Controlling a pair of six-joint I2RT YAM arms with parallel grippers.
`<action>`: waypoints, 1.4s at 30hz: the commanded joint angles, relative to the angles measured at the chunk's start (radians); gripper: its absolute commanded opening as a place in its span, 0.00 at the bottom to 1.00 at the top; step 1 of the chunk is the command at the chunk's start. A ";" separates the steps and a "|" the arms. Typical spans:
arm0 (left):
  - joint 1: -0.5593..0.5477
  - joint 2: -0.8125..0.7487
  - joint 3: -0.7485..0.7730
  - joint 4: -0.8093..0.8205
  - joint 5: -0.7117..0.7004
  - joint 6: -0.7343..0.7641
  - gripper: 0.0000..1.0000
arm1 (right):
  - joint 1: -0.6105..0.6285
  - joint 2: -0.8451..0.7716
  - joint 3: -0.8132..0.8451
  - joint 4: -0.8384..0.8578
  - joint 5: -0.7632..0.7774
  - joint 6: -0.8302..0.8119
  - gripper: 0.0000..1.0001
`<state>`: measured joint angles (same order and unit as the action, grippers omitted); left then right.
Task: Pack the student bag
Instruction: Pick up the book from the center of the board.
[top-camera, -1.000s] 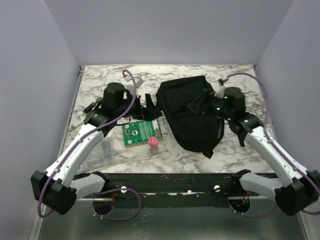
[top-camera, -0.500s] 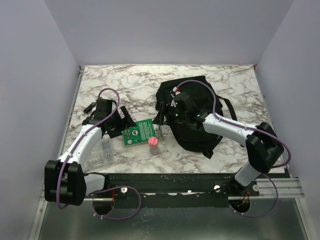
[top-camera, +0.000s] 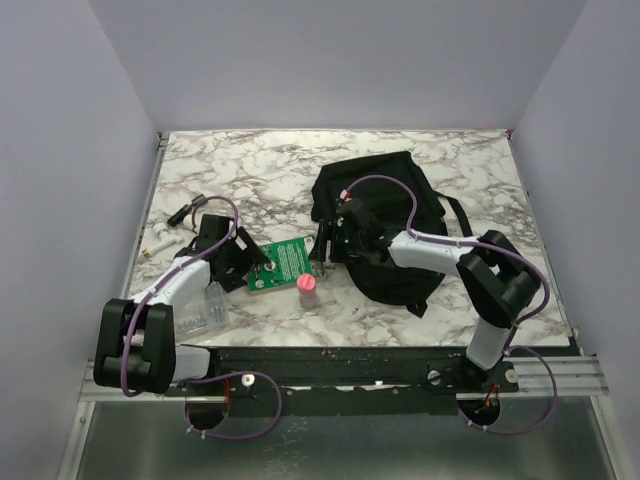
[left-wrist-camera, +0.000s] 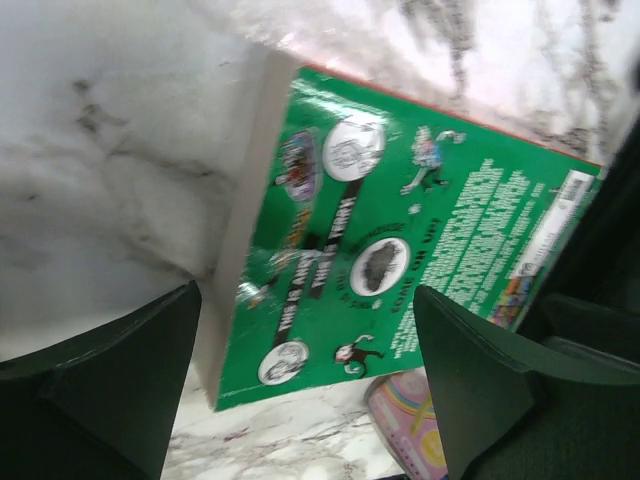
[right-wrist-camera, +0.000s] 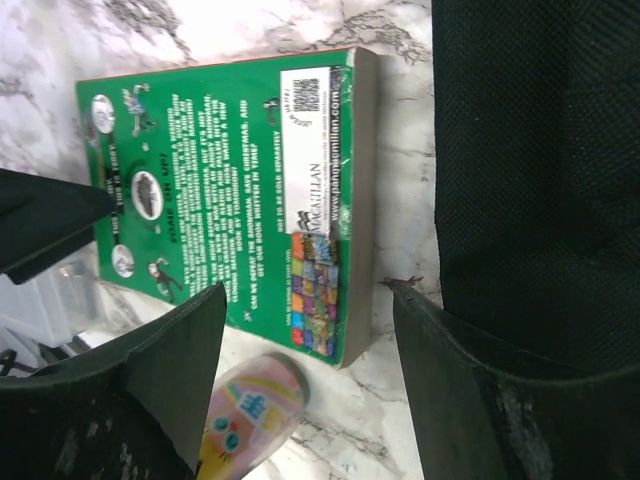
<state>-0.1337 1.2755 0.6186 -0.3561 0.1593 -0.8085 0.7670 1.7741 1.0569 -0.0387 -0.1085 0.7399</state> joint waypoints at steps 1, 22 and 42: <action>0.002 0.039 -0.007 0.092 0.059 -0.029 0.86 | 0.009 0.070 0.006 0.019 0.030 -0.026 0.71; 0.001 -0.022 0.018 0.159 0.239 0.017 0.08 | 0.009 0.139 -0.023 0.118 -0.100 0.006 0.50; 0.001 -0.088 0.047 0.204 0.403 0.028 0.28 | 0.008 0.090 -0.044 0.166 -0.138 0.025 0.49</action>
<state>-0.1104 1.1770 0.6746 -0.2077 0.4000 -0.7593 0.7460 1.8694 1.0168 0.1078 -0.1558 0.7525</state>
